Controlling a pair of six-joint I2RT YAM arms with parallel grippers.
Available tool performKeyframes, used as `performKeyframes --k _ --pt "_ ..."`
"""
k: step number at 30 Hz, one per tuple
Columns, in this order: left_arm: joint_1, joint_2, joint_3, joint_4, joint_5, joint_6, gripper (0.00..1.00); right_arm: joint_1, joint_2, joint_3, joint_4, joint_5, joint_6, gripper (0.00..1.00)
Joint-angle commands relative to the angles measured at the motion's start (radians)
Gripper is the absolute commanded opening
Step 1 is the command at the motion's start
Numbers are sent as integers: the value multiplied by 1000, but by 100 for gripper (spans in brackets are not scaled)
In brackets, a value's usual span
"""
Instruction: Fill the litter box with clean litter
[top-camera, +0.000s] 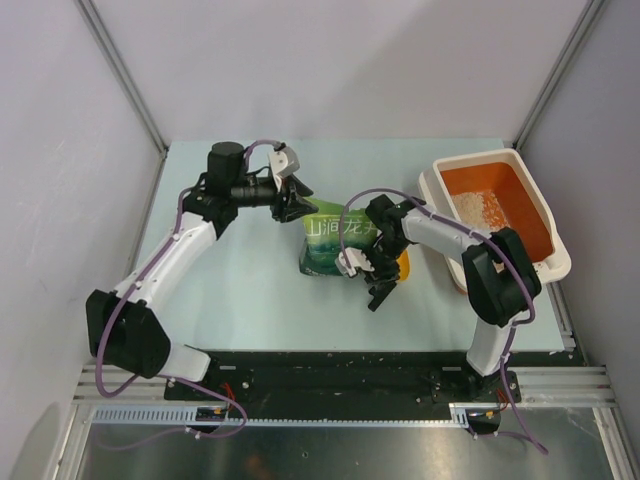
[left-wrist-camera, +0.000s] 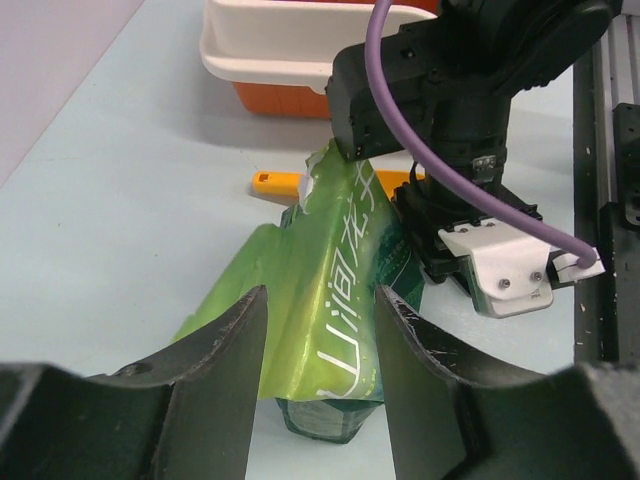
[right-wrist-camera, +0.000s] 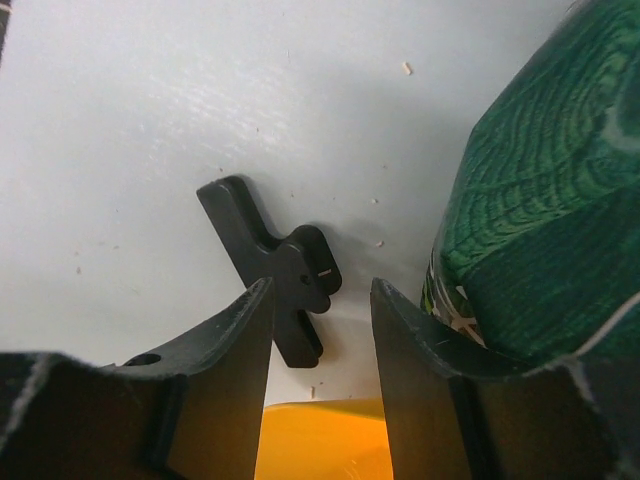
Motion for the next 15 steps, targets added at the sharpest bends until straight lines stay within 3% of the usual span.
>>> performKeyframes --k 1,15 --pt "-7 -51 -10 17 1 -30 52 -3 24 -10 -31 49 -88 48" --pt "-12 -36 -7 19 5 -30 52 -23 53 -52 -8 48 -42 45"
